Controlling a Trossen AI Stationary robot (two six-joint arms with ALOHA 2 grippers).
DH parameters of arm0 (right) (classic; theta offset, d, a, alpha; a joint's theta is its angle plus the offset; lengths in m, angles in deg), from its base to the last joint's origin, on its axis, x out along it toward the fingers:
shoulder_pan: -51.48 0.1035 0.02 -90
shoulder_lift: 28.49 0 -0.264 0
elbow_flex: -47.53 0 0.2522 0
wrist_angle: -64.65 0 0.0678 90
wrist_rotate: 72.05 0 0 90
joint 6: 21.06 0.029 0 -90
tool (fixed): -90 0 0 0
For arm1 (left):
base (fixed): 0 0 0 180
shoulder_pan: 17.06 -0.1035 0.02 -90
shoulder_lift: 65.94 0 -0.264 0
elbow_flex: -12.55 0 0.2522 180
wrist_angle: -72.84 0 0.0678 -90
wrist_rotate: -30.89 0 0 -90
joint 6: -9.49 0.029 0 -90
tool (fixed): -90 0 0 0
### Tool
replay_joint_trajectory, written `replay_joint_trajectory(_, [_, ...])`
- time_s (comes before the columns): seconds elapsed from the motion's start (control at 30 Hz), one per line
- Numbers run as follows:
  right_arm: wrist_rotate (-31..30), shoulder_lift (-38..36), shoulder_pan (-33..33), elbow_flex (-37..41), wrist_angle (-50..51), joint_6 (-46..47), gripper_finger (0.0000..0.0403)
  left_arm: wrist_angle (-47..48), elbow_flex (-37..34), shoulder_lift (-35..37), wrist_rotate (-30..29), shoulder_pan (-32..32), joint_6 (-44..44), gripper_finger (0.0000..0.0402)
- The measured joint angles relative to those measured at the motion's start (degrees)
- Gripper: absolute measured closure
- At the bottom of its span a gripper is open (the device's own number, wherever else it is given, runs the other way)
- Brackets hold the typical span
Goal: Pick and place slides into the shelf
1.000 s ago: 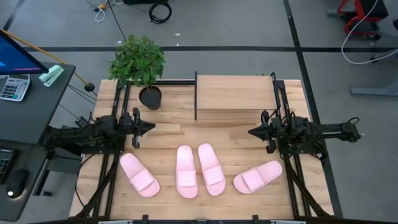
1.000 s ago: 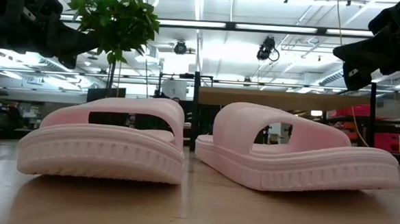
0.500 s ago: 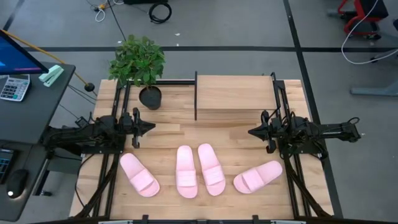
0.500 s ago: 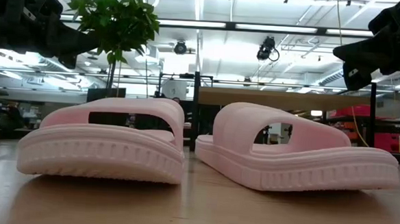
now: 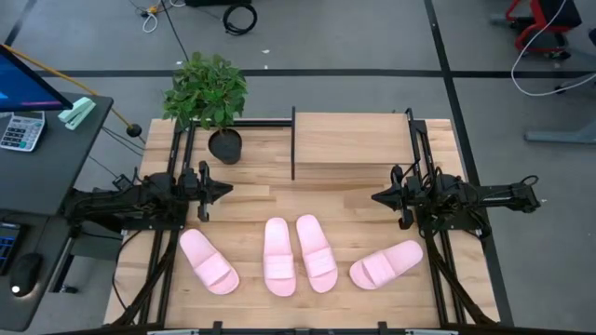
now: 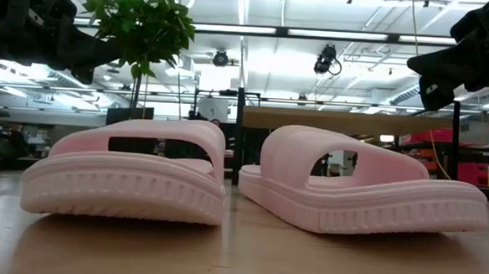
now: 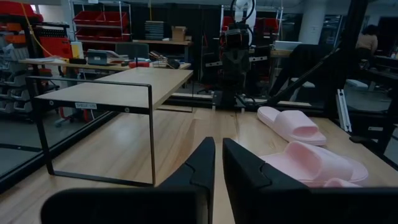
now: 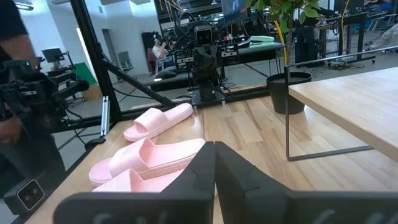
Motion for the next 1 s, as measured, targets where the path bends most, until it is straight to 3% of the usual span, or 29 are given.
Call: replay_joint_trajectory(1.0, [0.0, 0.0, 0.0, 0.0, 0.0, 0.0, 0.0389, 0.0, 0.0, 0.0, 0.0, 0.0, 0.0, 0.0376])
